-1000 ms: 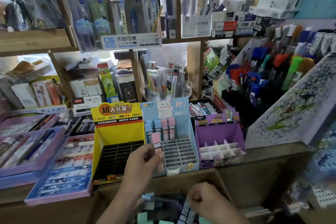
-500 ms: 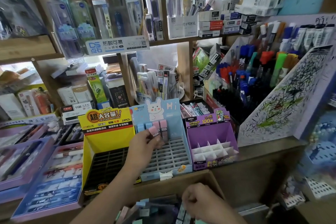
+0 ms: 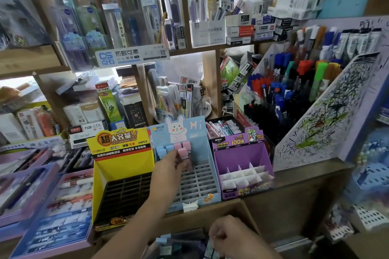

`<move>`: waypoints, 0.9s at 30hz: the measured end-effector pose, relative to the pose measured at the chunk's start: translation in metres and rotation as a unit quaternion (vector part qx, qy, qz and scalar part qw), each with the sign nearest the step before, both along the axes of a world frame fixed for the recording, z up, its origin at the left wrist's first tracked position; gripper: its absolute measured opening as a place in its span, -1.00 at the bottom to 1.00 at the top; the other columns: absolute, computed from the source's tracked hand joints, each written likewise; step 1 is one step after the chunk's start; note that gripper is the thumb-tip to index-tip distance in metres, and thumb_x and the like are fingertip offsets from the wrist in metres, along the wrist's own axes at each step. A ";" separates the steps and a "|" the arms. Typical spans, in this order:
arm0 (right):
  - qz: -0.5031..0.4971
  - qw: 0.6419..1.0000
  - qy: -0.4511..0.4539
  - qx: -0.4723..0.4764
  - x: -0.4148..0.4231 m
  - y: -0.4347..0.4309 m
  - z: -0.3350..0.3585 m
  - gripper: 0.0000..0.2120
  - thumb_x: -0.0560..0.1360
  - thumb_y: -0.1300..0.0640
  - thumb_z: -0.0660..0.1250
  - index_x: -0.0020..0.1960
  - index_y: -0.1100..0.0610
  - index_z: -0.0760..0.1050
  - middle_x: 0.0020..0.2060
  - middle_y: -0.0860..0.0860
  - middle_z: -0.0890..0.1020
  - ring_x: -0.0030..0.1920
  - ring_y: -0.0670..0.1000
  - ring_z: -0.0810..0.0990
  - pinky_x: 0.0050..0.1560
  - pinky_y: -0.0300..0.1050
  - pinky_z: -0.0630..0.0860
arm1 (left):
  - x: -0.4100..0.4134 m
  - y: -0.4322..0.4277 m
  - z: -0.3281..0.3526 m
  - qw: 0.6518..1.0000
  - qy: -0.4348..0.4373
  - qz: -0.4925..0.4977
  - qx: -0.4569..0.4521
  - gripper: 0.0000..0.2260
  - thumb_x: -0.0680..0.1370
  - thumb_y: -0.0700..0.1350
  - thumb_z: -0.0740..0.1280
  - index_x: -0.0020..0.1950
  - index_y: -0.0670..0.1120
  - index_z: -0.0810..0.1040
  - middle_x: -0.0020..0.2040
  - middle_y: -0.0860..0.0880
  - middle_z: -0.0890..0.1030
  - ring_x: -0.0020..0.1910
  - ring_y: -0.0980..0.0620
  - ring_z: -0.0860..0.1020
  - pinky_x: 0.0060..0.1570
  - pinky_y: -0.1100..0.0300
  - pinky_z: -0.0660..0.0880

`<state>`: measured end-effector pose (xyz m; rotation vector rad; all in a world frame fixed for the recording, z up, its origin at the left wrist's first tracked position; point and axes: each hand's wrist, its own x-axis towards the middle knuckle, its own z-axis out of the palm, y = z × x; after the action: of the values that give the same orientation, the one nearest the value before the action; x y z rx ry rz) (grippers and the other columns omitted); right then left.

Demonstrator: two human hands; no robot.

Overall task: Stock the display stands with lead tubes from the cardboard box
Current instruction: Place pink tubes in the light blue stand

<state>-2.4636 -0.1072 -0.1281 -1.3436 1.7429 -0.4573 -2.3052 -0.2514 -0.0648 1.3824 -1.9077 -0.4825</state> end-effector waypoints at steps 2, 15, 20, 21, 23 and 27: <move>0.000 1.000 -0.004 -0.001 0.000 0.001 0.004 -0.89 0.51 -0.07 0.40 0.02 -0.11 0.59 0.00 -0.15 0.64 -0.01 -0.25 0.62 0.11 -0.33 0.49 | -0.002 -0.002 -0.001 1.000 -0.009 0.008 -0.007 -0.91 0.58 -0.16 0.41 0.01 0.01 0.57 -0.09 0.11 0.68 -0.11 0.13 0.62 -0.10 0.15 0.61; 0.015 0.999 0.018 -0.037 0.002 0.011 0.023 -0.85 0.60 0.00 0.38 0.16 -0.05 0.59 0.12 -0.12 0.59 0.14 -0.23 0.54 0.33 -0.32 0.38 | -0.013 -0.007 -0.004 0.996 0.036 0.027 0.079 -0.95 0.61 -0.13 0.38 -0.04 -0.02 0.55 -0.23 0.07 0.68 -0.37 0.18 0.67 -0.32 0.06 0.68; 0.014 0.999 0.014 -0.043 0.003 0.014 0.022 -0.87 0.59 -0.03 0.38 0.14 -0.09 0.57 0.10 -0.15 0.57 0.11 -0.25 0.53 0.34 -0.29 0.39 | -0.013 -0.002 -0.005 0.993 0.057 0.039 0.094 -0.92 0.60 -0.06 0.39 -0.01 -0.05 0.54 -0.21 0.05 0.67 -0.33 0.14 0.68 -0.31 0.07 0.68; 0.010 0.999 0.011 -0.044 0.004 0.014 0.021 -0.88 0.58 -0.04 0.38 0.12 -0.11 0.57 0.09 -0.15 0.57 0.10 -0.26 0.54 0.33 -0.29 0.39 | -0.012 -0.001 -0.005 0.993 0.058 0.043 0.093 -0.92 0.60 -0.07 0.40 0.00 -0.05 0.54 -0.19 0.05 0.67 -0.30 0.13 0.68 -0.29 0.06 0.68; 0.006 0.999 0.007 -0.049 0.004 0.016 0.017 -0.89 0.57 -0.07 0.39 0.08 -0.13 0.57 0.07 -0.15 0.58 0.08 -0.28 0.54 0.32 -0.31 0.39 | -0.010 0.000 -0.007 0.994 0.049 0.051 0.083 -0.93 0.59 -0.13 0.40 0.05 -0.07 0.56 -0.12 0.03 0.67 -0.22 0.08 0.68 -0.20 0.03 0.69; 0.009 0.998 0.005 -0.056 0.004 0.015 0.012 -0.89 0.55 -0.08 0.40 0.07 -0.13 0.58 0.06 -0.17 0.59 0.07 -0.31 0.54 0.22 -0.44 0.36 | -0.005 0.002 -0.008 0.994 0.042 0.070 0.080 -0.92 0.58 -0.17 0.39 0.04 -0.05 0.53 -0.05 0.02 0.65 -0.11 0.04 0.66 -0.09 0.04 0.67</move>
<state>-2.4591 -0.0922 -0.1160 -1.4402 1.7337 -0.5465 -2.3106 -0.2493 -0.0731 1.5612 -1.7225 -0.6242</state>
